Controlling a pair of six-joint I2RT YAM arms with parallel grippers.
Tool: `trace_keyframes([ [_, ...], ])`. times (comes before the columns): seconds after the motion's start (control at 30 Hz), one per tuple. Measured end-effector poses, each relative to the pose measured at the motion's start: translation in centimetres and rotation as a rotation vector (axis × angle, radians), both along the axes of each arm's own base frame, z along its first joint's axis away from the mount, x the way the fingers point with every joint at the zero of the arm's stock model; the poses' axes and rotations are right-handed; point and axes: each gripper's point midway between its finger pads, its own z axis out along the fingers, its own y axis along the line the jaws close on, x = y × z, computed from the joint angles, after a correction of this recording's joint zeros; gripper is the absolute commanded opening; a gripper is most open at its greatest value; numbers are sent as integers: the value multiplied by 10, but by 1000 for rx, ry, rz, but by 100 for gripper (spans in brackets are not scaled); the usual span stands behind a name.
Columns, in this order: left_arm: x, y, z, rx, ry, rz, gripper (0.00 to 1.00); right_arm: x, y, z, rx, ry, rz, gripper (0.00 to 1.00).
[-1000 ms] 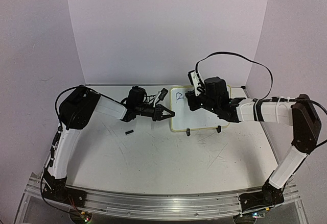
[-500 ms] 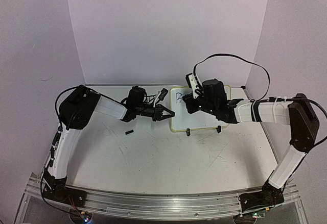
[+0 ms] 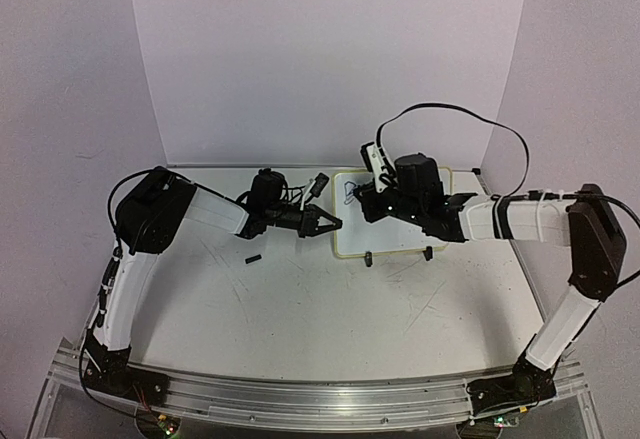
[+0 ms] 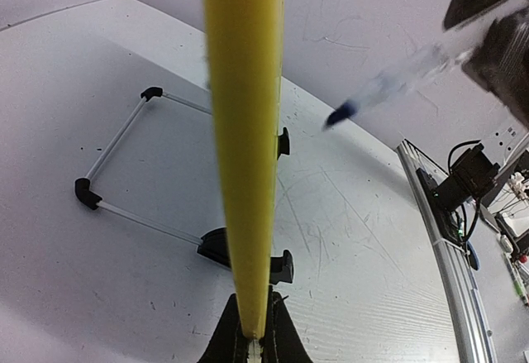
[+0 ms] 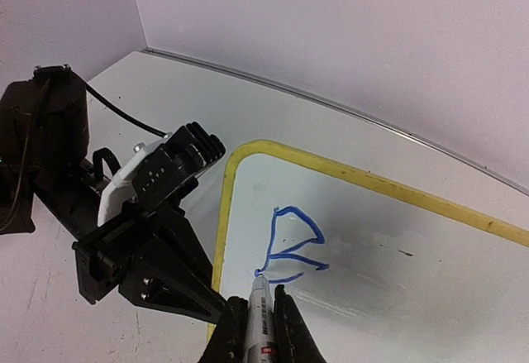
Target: Write a sentence on the whiteboard
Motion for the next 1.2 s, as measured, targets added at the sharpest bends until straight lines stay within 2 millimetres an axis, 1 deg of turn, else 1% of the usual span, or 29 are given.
trace_keyframes([
  [0.07, 0, 0, 0, 0, -2, -1, 0, -8, -7, 18, 21, -24, 0, 0],
  [0.13, 0, 0, 0, 0, -3, -2, 0, -13, -13, 40, 46, -65, -6, 0],
  [0.17, 0, 0, 0, 0, -4, -2, 0, -14, -14, 44, 53, -73, -8, 0],
  [0.2, 0, 0, 0, 0, -5, -2, 0, -16, -18, 57, 70, -99, -13, 0],
  [0.23, 0, 0, 0, 0, -5, -2, 0, -15, -21, 64, 81, -114, -17, 0],
  [0.3, 0, 0, 0, 0, -5, -2, 0, -14, -23, 70, 91, -128, -21, 0],
  [0.47, -1, 0, 0, 0, -12, -4, 0, -6, -31, 62, 66, -120, -25, 0],
  [0.57, -1, -1, 2, 0, -21, -4, 0, -4, -32, 60, 50, -122, -9, 0],
  [0.73, -2, -2, 3, 6, -31, 1, 0, -7, -27, 57, 41, -124, 32, 0],
  [0.8, -2, -3, 3, 9, -31, 1, 0, -7, -24, 51, 31, -115, 49, 0],
  [0.9, -2, -3, 3, 9, -38, -1, 0, -7, -20, 34, 1, -76, 71, 0],
  [0.97, -2, -3, 3, 9, -42, -2, 0, -8, -20, 28, -9, -59, 74, 0],
  [1.2, -2, -3, 3, 10, -42, -3, 0, -8, -21, 26, -9, -47, 67, 0],
])
